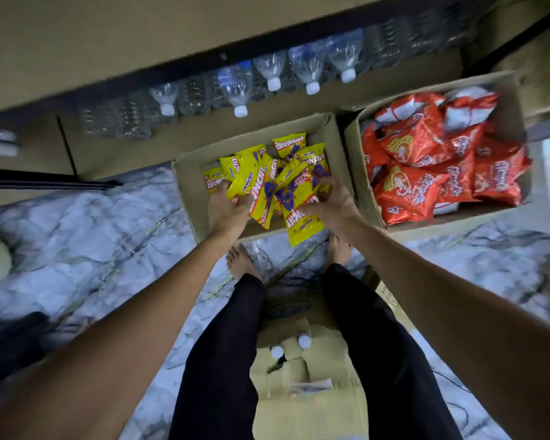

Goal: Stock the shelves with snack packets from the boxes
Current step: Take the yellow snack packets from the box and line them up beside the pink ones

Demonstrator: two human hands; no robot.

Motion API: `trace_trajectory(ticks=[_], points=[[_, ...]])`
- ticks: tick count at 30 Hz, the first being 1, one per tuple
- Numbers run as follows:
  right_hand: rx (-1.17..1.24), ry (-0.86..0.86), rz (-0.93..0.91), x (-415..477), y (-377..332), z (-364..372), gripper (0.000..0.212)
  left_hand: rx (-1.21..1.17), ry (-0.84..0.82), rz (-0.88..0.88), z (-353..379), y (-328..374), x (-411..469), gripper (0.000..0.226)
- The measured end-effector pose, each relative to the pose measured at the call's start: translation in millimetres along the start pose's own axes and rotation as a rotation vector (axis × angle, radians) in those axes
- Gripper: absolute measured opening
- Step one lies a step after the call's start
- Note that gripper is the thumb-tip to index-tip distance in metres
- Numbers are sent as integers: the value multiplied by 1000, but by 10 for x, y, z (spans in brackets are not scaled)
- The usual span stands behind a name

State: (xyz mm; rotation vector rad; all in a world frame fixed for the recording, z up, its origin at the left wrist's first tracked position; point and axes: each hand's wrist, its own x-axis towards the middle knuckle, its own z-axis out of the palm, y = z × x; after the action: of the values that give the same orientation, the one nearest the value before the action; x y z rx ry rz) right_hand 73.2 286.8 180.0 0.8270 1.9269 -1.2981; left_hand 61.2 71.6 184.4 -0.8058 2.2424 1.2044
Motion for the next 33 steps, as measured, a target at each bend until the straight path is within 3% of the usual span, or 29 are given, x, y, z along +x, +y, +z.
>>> trace_trajectory(ticks=[5,12,20,24,27,31,33], points=[[83,80,-109,-824,-410,-302,27,28,-30,46,-569,405,-697,60],[131,54,-119,-2015,-986,-653,47,22,-5,161,-1370,1157,-1747,21],[95,2,-184,-3207,-1629,-1026,47,25,2,268,-2041,1747,-2724,10],[-19,82,-355,-3540,-1873,-1162,41,21,-7,289,-2245,1877,-2918,30],[-78,152,-408,-3639,-2010,-1237,34,22,-13,347,-2367,2002,-2997,16],[-110,188,-447,-3711,-2167,-1300,10,47,-34,460,-2599,2209,-3025,22],[-121,222,-498,-3750,-2279,-1359,18,77,-56,515,-2736,2333,-2985,26]])
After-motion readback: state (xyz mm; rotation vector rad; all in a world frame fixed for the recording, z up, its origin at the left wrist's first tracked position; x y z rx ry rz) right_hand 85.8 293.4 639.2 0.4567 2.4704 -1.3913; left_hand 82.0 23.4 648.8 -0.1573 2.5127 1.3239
